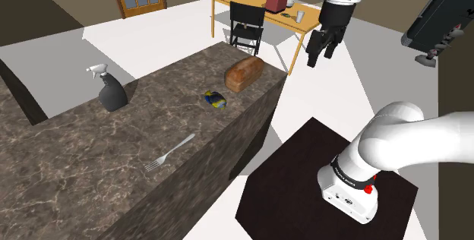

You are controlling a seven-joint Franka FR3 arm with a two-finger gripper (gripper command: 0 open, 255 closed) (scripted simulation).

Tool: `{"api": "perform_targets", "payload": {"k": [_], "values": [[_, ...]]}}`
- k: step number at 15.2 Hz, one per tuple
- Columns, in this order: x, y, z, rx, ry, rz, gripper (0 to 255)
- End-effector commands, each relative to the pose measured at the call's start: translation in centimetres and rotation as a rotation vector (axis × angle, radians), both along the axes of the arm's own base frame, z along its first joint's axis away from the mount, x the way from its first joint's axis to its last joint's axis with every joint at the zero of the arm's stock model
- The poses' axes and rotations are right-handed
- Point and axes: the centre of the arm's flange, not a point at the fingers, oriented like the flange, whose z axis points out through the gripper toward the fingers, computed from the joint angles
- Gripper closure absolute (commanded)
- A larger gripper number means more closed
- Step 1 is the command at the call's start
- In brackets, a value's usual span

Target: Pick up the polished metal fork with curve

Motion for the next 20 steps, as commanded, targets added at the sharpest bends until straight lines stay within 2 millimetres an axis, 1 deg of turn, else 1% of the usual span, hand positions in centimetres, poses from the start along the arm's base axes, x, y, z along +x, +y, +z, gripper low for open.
{"api": "perform_targets", "payload": {"k": [1,5,10,15,20], "values": [[0.0,0.0,0.0,0.0,0.0,0.0,0],[3.8,1.4,-3.2,0.009,-0.009,0.116,0],[8.4,3.7,-7.2,0.02,-0.021,0.261,0],[12.6,6.7,-11.1,0.032,-0.032,0.405,0],[16.4,10.4,-14.9,0.043,-0.043,0.55,0]]}}
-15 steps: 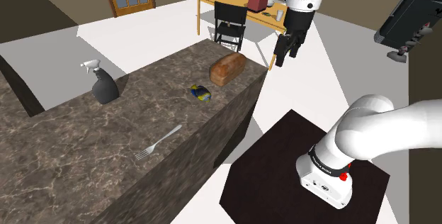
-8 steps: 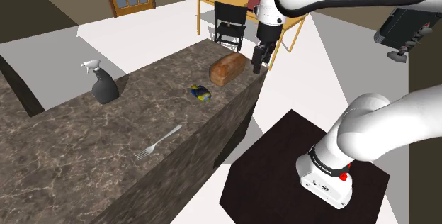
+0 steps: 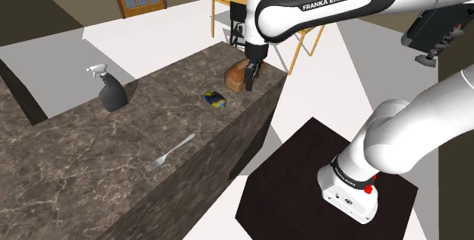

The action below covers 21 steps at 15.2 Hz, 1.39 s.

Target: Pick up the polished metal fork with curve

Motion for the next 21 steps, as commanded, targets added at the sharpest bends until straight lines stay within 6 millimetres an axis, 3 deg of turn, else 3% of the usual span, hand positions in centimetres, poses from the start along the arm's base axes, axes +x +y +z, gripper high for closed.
{"api": "perform_targets", "payload": {"k": [1,11,21], "values": [[1.4,1.5,-1.4,0.005,-0.006,0.06,0],[7.1,10.6,-8.7,0.028,-0.029,0.349,0],[10.1,21.1,-15.7,0.051,-0.052,0.639,0]]}}
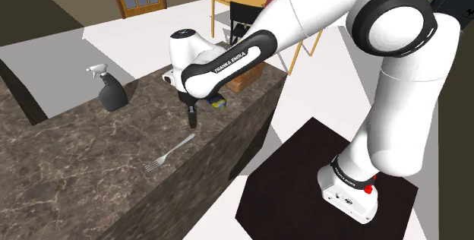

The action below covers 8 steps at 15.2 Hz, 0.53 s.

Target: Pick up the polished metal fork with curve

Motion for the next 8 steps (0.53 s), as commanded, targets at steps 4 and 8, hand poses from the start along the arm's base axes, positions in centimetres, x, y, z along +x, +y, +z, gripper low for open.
{"api": "perform_targets", "payload": {"k": [4,8], "values": [[0.5,5.5,-3.5,0.012,-0.012,0.146,0],[0.4,9.9,-6.2,0.021,-0.021,0.262,0]]}}
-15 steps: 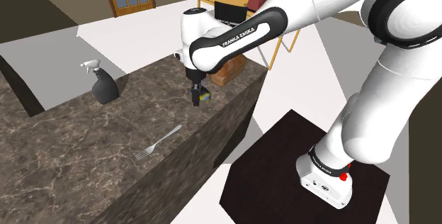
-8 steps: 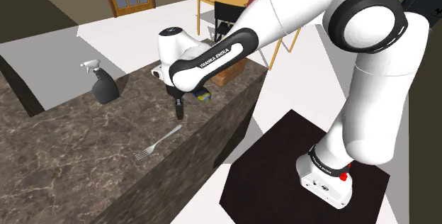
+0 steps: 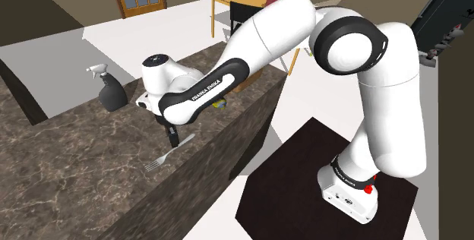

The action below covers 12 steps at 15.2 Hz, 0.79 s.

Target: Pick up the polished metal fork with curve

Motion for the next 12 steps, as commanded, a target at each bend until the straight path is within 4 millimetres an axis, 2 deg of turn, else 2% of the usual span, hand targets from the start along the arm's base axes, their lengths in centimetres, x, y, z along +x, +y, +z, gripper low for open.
{"api": "perform_targets", "payload": {"k": [1,4,12], "values": [[-0.4,2.0,-1.5,0.004,-0.004,0.059,0],[-0.9,5.3,-3.5,0.011,-0.011,0.146,0],[-0.9,5.6,-7.7,0.012,-0.012,0.155,0]]}}
